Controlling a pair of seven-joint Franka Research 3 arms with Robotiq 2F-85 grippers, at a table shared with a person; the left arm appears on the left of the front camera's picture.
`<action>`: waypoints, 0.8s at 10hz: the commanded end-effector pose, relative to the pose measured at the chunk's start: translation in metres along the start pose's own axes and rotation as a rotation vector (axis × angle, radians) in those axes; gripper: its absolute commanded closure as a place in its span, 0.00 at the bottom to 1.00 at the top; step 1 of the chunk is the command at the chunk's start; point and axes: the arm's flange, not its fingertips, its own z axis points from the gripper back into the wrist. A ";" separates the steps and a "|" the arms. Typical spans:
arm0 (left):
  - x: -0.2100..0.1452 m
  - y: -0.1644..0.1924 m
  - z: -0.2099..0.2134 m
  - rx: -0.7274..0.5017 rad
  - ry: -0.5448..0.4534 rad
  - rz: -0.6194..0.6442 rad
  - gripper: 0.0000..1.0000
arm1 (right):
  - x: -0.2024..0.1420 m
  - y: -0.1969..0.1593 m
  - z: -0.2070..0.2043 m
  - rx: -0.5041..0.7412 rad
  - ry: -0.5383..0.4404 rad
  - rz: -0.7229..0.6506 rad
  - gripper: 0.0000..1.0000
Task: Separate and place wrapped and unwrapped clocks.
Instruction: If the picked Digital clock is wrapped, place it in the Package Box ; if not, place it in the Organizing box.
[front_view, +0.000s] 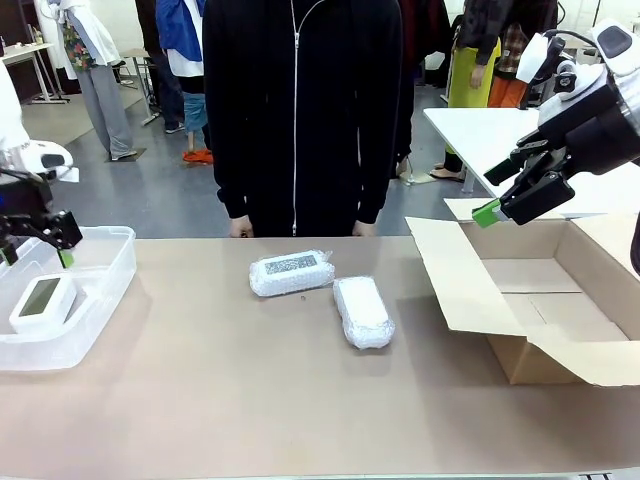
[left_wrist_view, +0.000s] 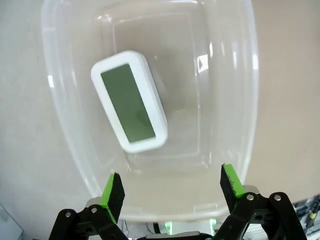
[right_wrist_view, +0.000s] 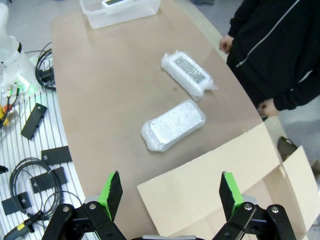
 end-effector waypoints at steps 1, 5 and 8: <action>-0.031 0.002 0.033 -0.070 0.012 -0.021 0.00 | -0.002 0.001 -0.002 0.018 -0.010 -0.001 0.00; -0.073 -0.001 0.087 -0.120 -0.023 -0.041 0.00 | -0.002 0.001 -0.002 0.018 -0.010 -0.001 0.00; -0.088 -0.001 0.097 -0.127 -0.055 -0.058 0.00 | -0.002 0.001 -0.002 0.018 -0.010 -0.001 0.00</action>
